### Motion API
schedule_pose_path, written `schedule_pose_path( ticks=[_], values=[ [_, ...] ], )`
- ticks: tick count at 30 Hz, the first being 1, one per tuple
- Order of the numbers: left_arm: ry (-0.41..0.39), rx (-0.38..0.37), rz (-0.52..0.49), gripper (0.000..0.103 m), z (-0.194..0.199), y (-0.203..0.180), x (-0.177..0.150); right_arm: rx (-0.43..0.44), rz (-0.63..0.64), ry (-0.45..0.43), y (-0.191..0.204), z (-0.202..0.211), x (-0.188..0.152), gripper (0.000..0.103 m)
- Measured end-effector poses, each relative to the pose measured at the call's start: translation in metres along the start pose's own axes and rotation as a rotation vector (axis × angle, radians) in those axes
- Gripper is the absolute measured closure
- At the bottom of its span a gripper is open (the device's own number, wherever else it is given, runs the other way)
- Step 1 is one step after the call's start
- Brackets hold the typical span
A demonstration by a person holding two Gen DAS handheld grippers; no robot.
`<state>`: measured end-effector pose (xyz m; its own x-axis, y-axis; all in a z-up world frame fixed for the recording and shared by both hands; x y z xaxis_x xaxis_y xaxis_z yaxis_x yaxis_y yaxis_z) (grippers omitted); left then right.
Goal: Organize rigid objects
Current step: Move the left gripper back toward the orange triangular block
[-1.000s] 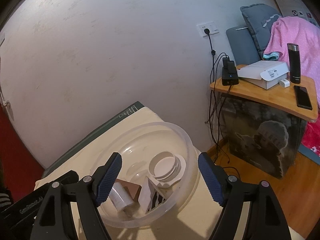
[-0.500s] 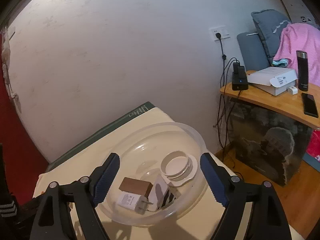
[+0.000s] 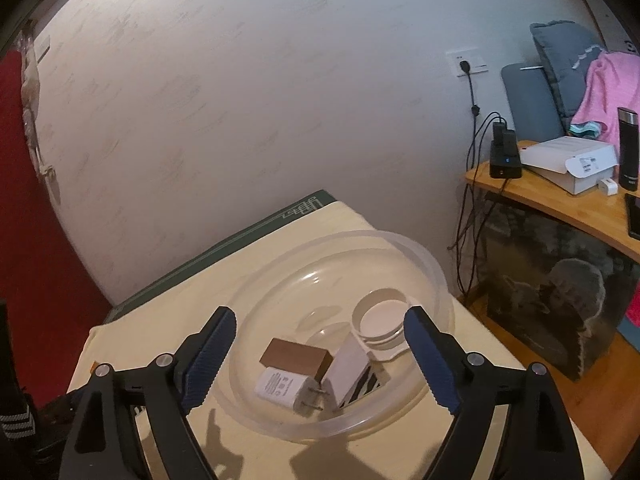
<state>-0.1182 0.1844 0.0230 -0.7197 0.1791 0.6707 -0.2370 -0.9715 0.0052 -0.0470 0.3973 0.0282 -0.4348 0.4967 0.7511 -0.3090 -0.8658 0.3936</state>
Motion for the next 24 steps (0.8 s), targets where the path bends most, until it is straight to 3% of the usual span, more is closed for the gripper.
schedule_pose_path(
  ticks=[24],
  values=[
    [0.057, 0.176, 0.176, 0.022, 0.003, 0.121, -0.042, 0.015, 0.097, 0.022, 0.022, -0.005, -0.011, 0.014]
  ],
)
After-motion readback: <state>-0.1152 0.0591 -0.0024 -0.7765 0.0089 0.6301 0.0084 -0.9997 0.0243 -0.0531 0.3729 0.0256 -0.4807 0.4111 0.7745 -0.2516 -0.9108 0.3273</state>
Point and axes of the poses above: each gripper's, at about its wrist camera, not at the fingertips, and z roughly against the way its jaws point, y to its left, x to its top, the point moved 7 cm from there along -z, roughly the way its jaws point, and after that the axes turned 8 degrees about y, right-handed, at the moved point
